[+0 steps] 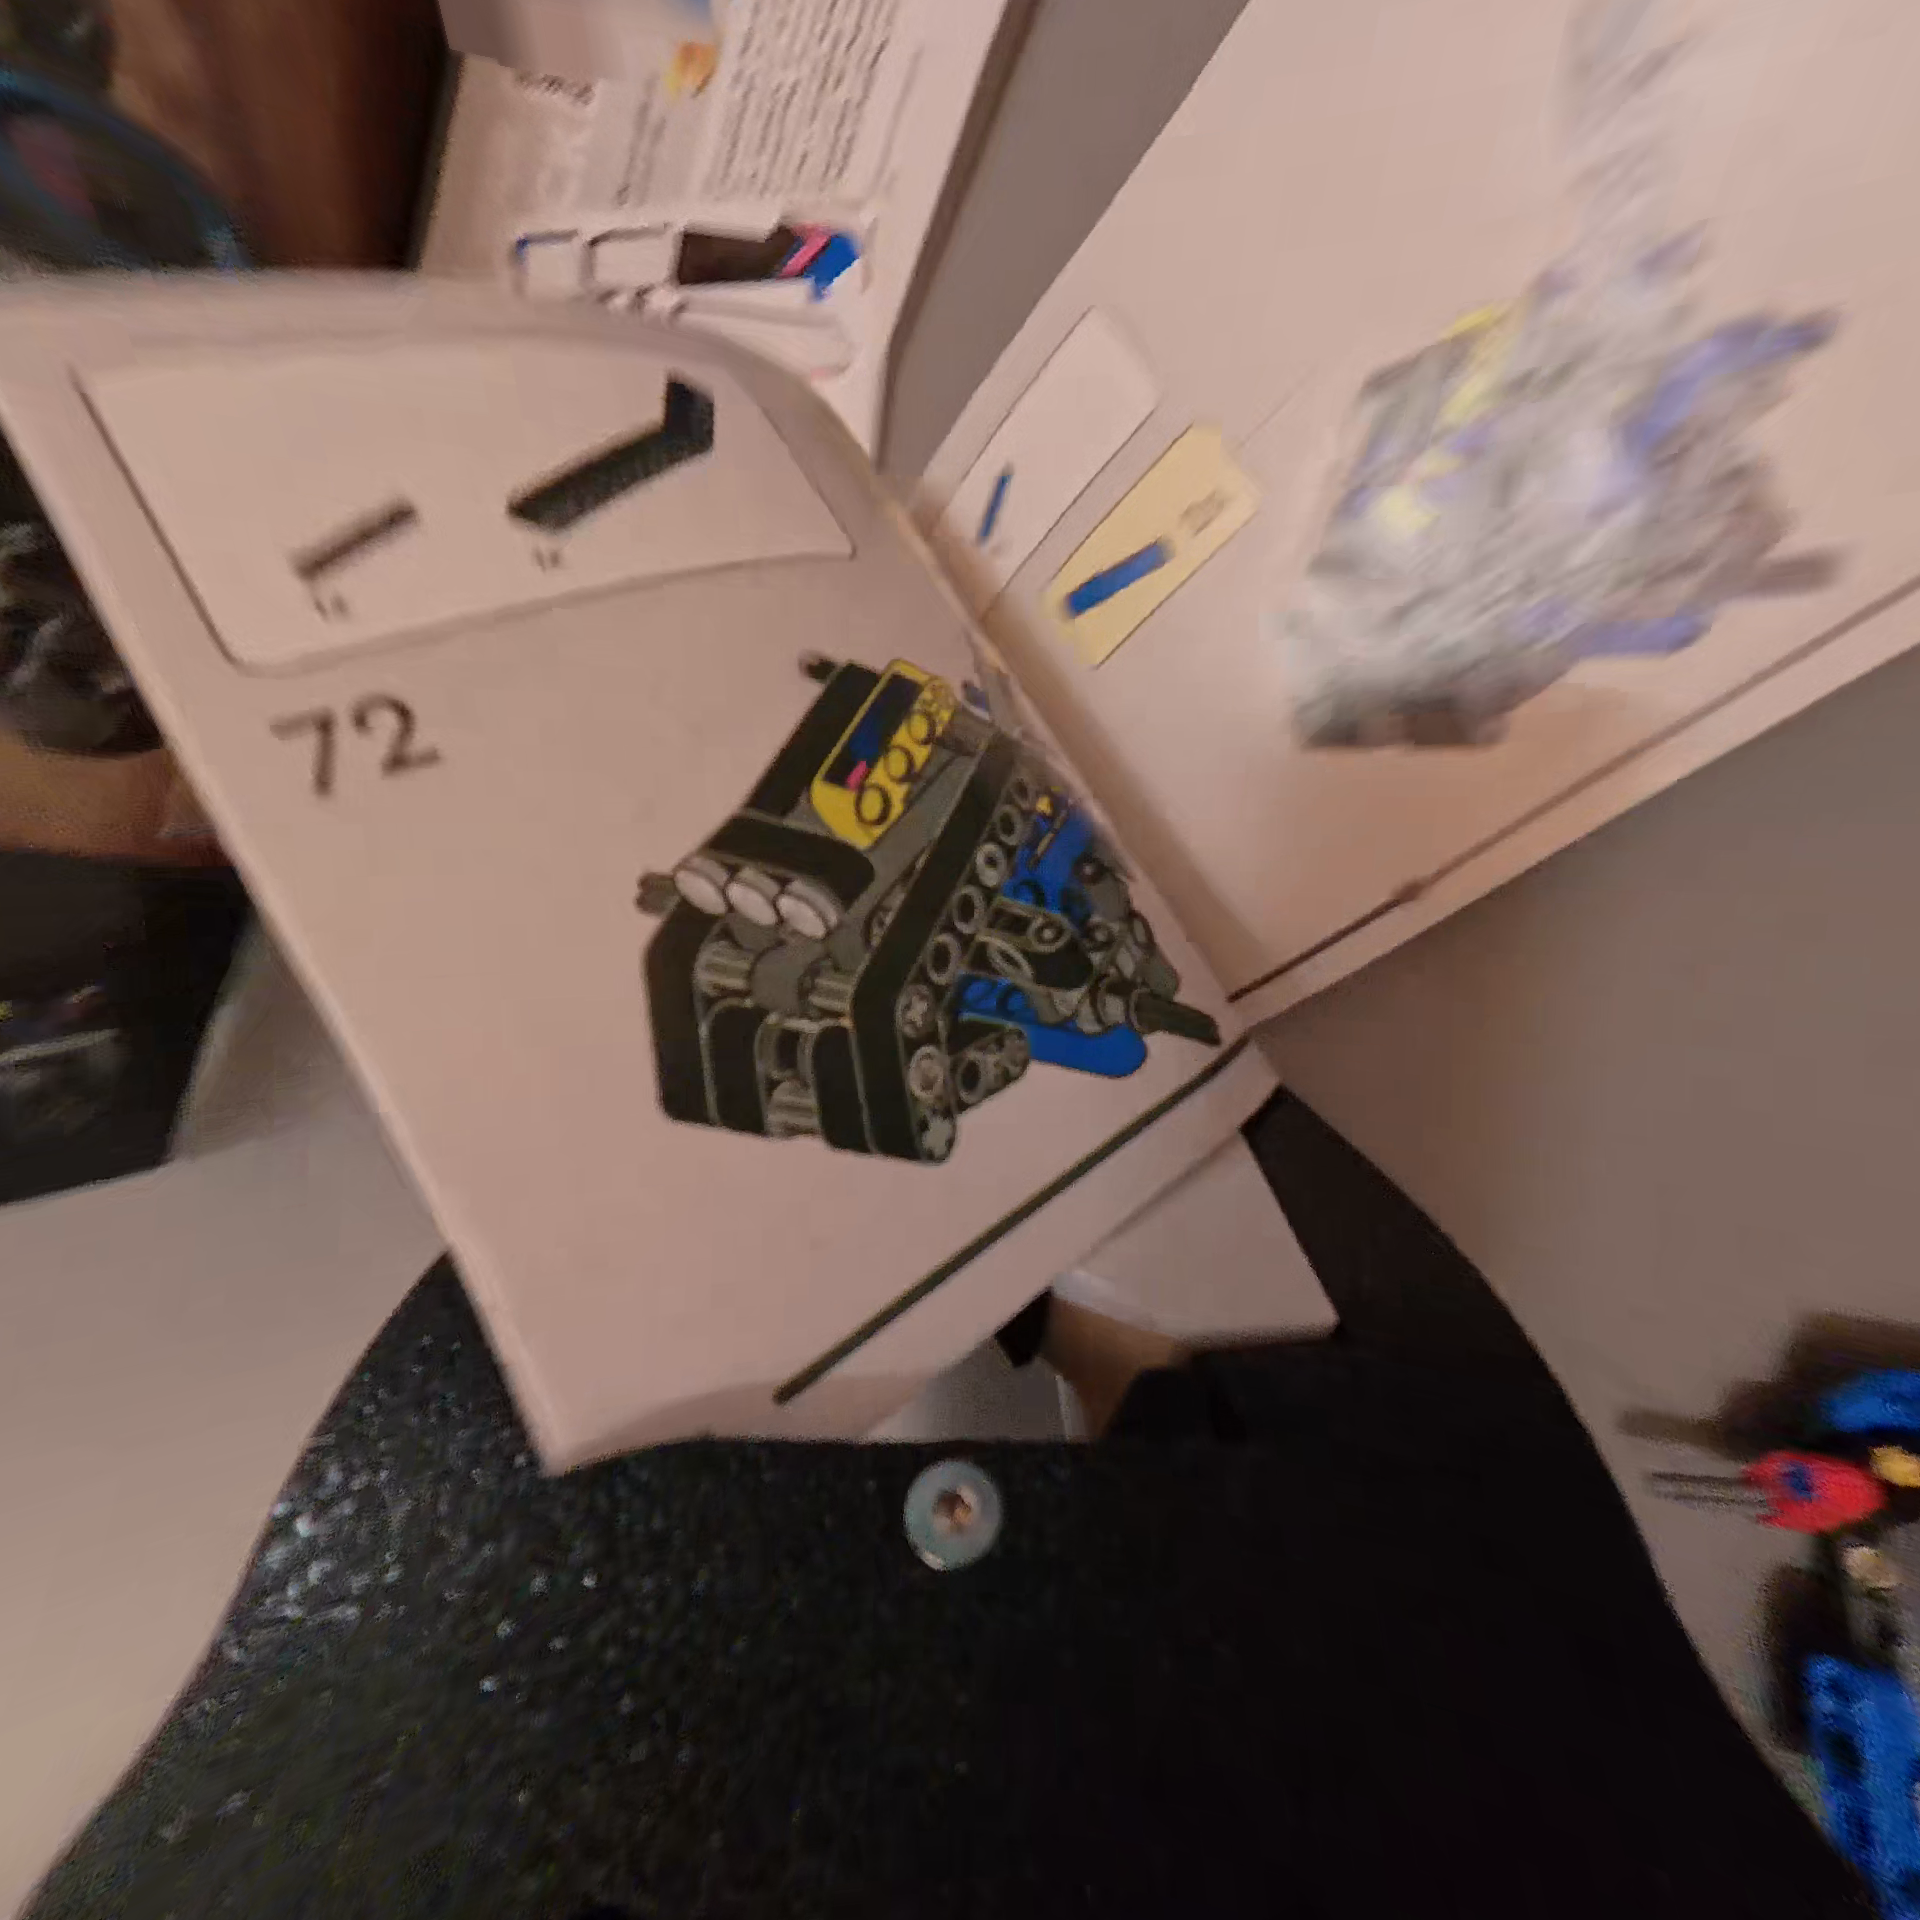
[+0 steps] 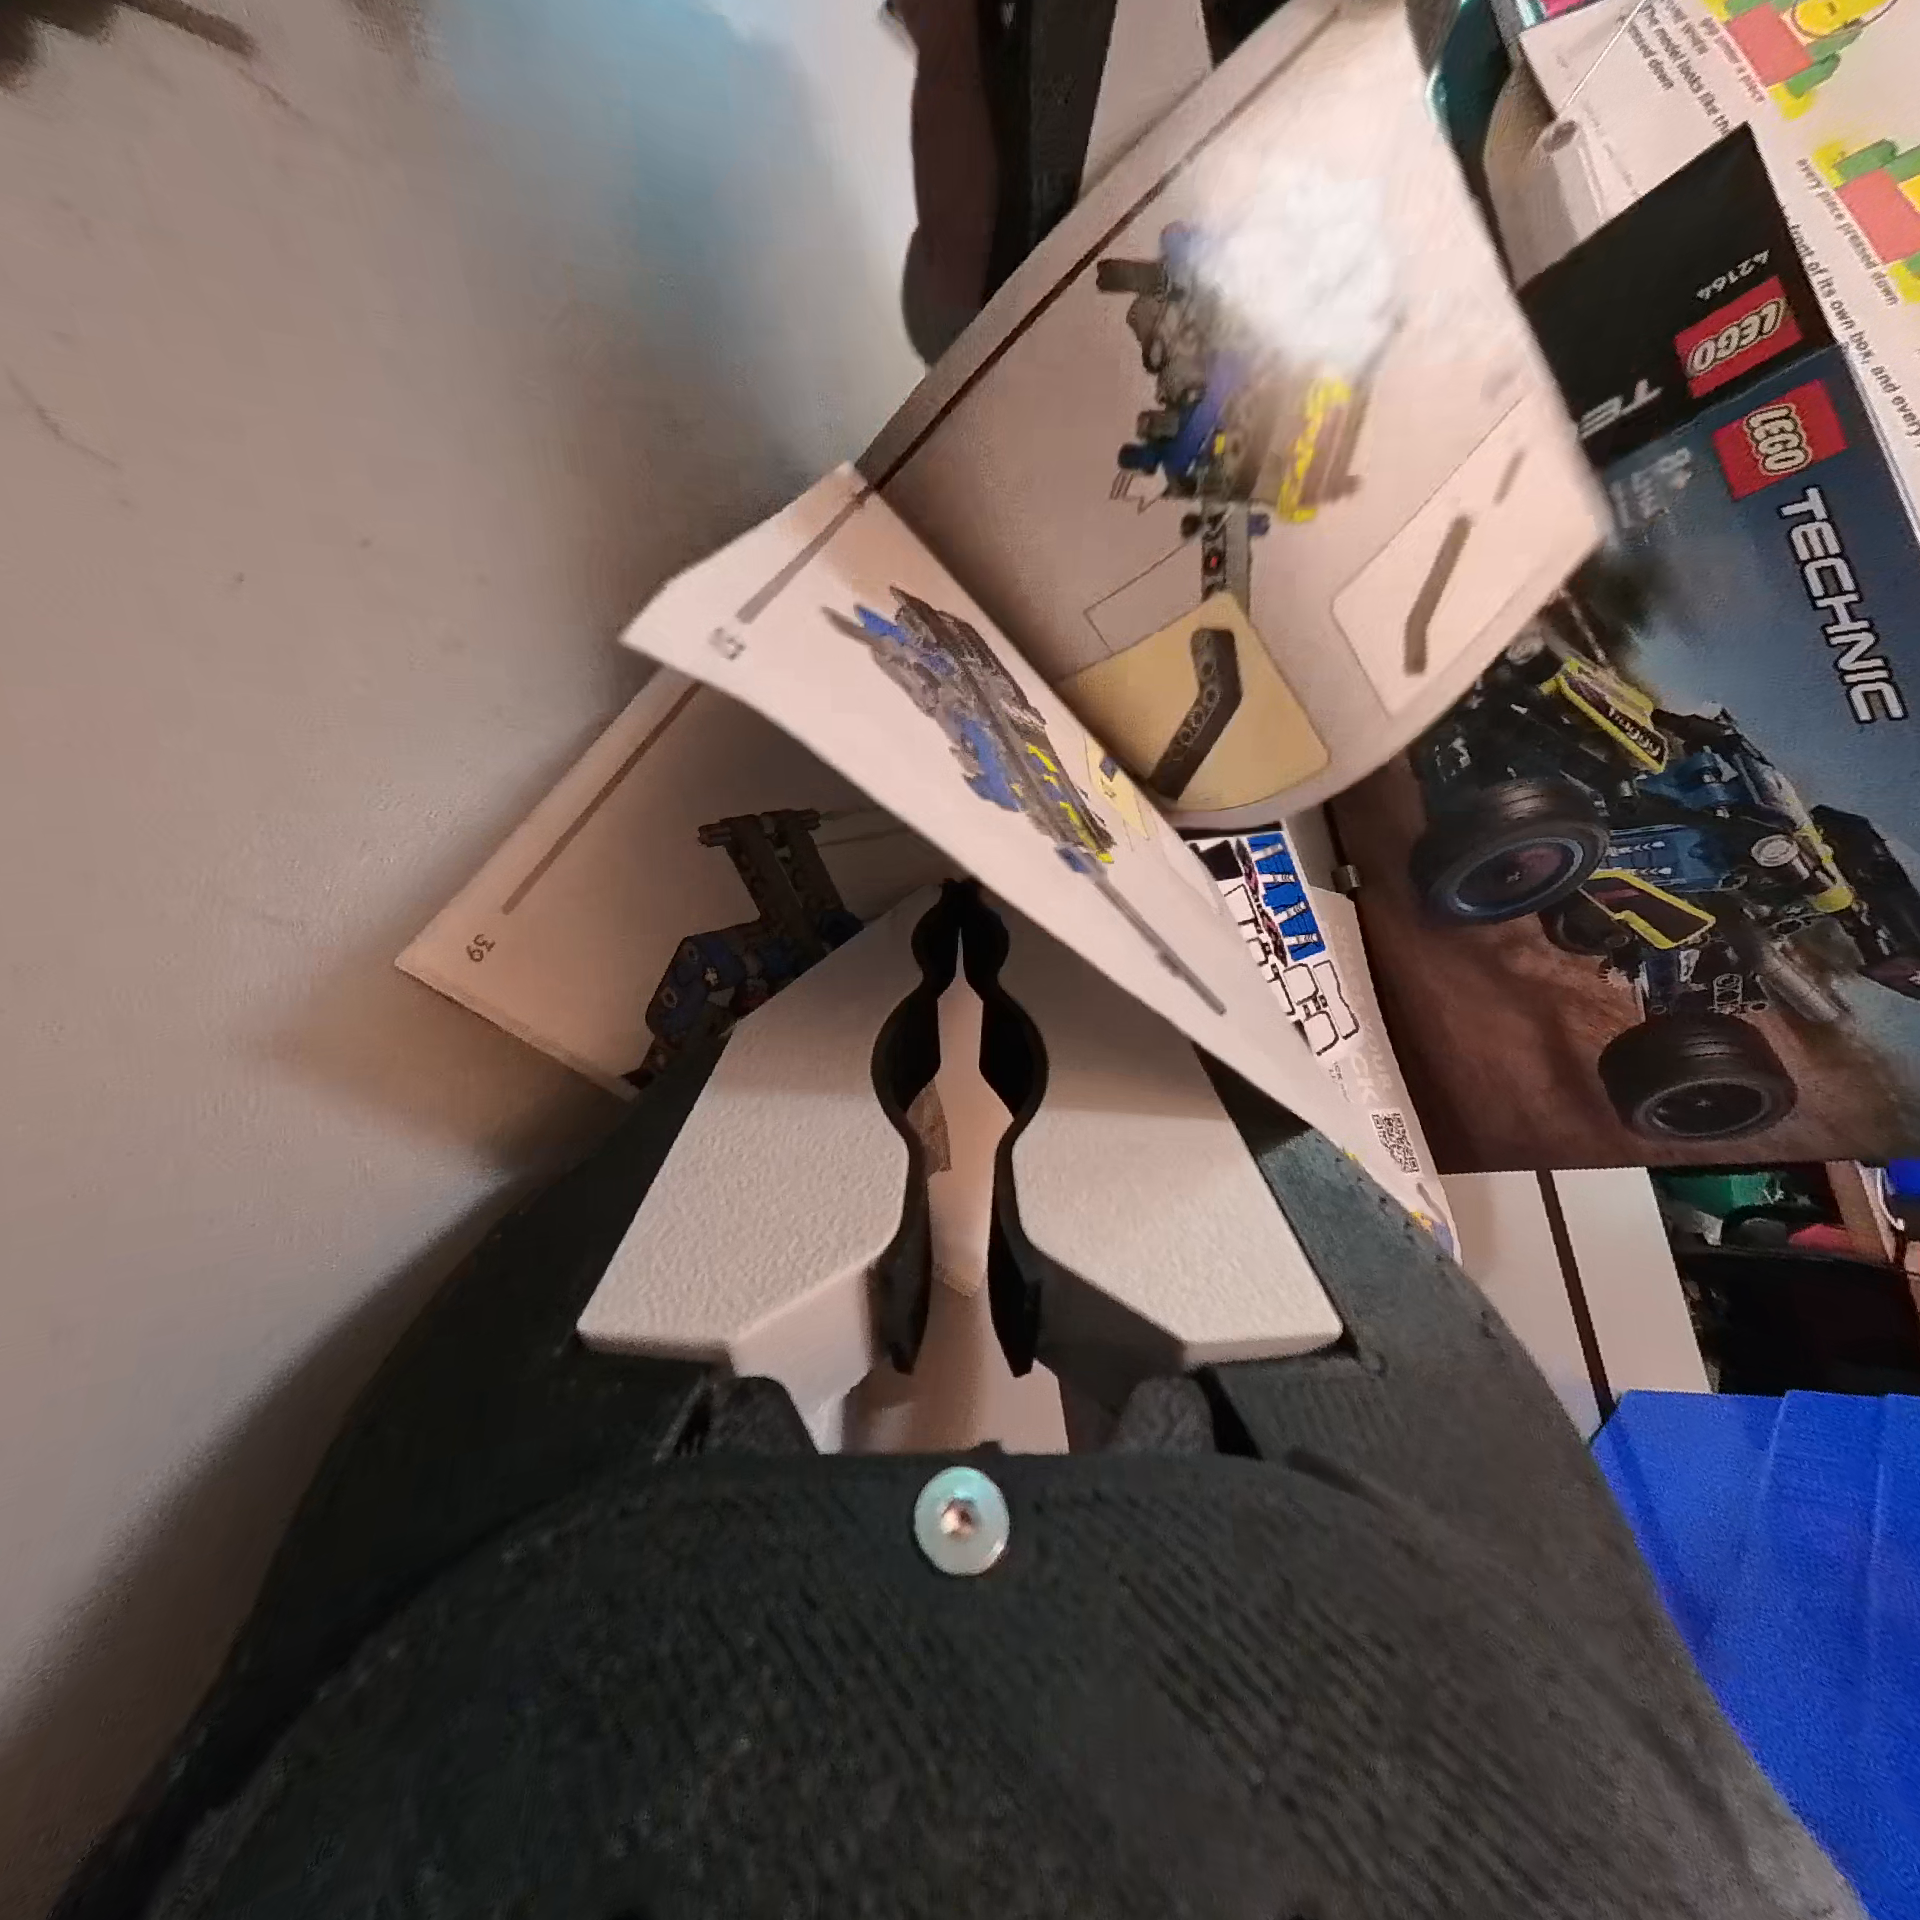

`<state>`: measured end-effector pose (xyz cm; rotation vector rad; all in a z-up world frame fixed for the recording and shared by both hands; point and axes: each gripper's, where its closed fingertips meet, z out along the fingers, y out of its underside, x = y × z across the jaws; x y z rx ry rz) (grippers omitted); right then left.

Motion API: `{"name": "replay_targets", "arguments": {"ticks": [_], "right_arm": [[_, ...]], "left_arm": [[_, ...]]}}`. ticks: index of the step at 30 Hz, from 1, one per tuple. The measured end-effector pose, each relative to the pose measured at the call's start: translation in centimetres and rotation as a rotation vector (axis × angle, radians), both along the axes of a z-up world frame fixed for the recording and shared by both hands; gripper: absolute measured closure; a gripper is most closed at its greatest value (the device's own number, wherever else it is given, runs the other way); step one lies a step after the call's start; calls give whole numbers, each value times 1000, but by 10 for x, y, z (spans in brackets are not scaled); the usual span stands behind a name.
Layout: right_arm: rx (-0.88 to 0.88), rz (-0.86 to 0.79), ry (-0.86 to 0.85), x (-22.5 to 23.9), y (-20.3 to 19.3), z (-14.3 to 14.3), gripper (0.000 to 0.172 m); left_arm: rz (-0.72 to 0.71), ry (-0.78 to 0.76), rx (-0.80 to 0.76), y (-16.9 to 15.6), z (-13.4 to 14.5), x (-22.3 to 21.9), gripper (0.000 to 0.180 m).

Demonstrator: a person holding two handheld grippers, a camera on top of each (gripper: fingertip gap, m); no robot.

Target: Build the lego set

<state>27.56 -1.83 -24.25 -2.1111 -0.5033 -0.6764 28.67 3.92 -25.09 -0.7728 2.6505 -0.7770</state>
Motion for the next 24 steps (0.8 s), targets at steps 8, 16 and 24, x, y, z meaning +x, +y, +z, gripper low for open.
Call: {"name": "replay_targets", "arguments": {"ticks": [8,16,24], "right_arm": [[-13,14,-19,-1,-1,-1,172],[-34,19,-36,-2,-1,-2,172],[-63,20,-61,-2,-1,-5,172]], "left_arm": [[-187,-110,-421,-53,86,-19,180],[122,-207,-218,36,72,28,180],[295,-122,22,102,9,26,180]]}}
